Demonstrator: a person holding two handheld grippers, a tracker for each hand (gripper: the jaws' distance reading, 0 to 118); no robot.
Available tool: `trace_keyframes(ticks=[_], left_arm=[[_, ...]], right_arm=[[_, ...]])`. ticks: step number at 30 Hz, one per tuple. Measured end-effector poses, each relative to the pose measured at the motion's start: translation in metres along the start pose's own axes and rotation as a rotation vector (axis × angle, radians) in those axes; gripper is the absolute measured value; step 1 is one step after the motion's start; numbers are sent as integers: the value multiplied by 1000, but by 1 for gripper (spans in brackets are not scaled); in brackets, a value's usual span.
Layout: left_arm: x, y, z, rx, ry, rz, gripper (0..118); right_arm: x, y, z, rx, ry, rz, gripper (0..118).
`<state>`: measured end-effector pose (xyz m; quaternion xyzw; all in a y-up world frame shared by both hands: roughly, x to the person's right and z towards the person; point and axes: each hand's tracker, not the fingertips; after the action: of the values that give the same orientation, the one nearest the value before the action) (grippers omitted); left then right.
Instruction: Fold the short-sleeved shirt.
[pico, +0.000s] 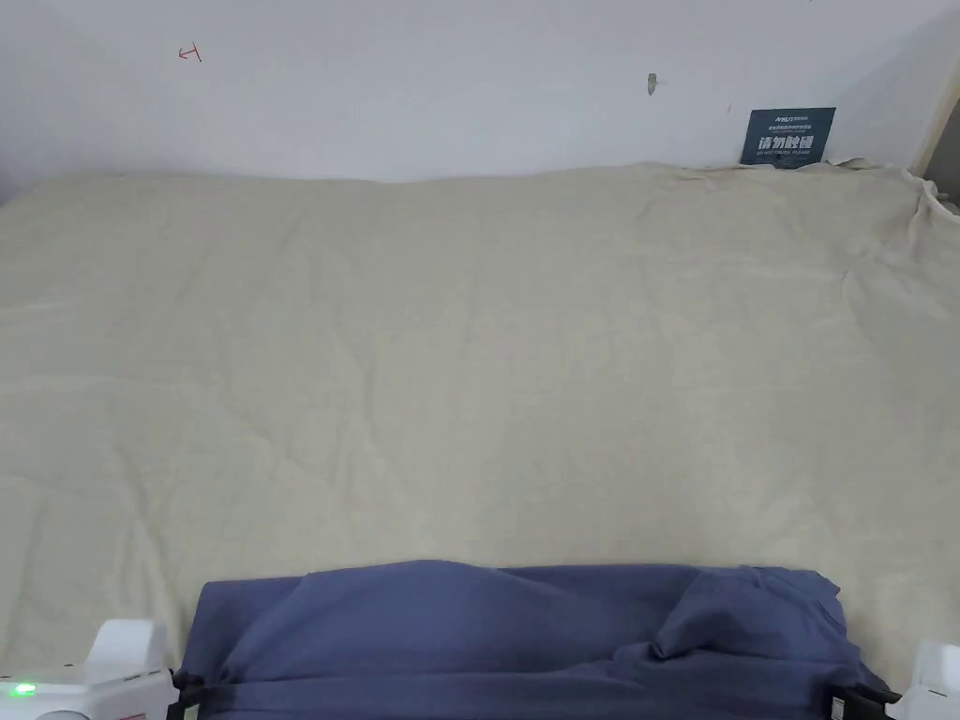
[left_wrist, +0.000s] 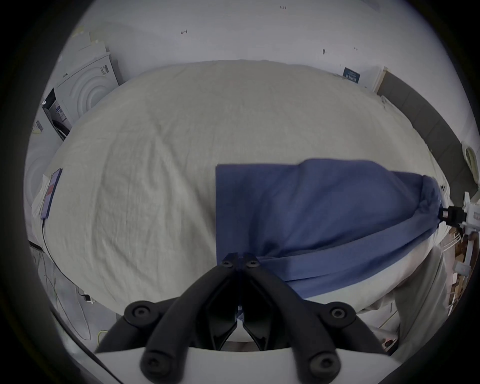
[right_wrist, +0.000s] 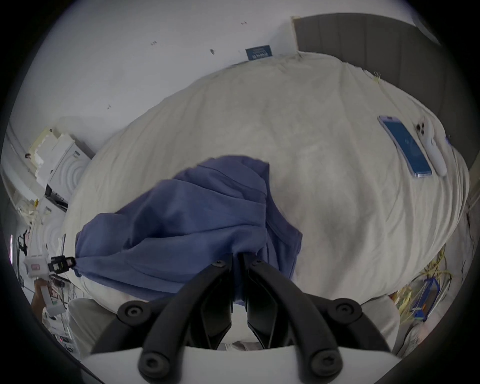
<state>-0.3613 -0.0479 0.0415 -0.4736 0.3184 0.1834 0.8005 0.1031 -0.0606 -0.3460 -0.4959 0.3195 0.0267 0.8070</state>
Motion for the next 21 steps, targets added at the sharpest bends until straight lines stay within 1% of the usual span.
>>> trace_keyframes(ticks=[2, 5, 7, 8, 9, 10, 11, 13, 14, 15, 16, 21], left_arm=[[4, -5, -6, -6, 15, -15, 0], [7, -4, -3, 6, 31, 3, 0], [10, -2, 2, 9, 30, 9, 10], [11, 0, 6, 8, 26, 14, 15], [13, 3, 11, 3, 27, 25, 29], [14, 5, 16, 9, 26, 44, 49], [14, 7, 22, 24, 13, 62, 58], [16, 14, 32, 44, -1, 87, 74], [14, 15, 32, 63, -7, 94, 95], [16, 19, 38, 93, -13, 101, 113], [18, 25, 47, 142, -13, 101, 117], [26, 54, 78, 303, 8, 86, 117]], right_arm=[[-1, -3, -4, -2, -14, 3, 6], [-2, -2, -4, 3, -31, 10, 6], [-6, 0, 0, 10, -42, 16, 9], [-9, 1, 5, 17, -46, 21, 14], [-11, 2, 9, 25, -53, 27, 26], [-16, 4, 15, 37, -71, 39, 40], [-19, 5, 21, 64, -90, 53, 45], [-26, 9, 35, 122, -94, 66, 56], [-29, 13, 43, 145, -85, 74, 71], [-33, 18, 50, 171, -77, 82, 82], [-37, 22, 59, 203, -69, 92, 86], [-64, 49, 102, 371, -61, 147, 86]])
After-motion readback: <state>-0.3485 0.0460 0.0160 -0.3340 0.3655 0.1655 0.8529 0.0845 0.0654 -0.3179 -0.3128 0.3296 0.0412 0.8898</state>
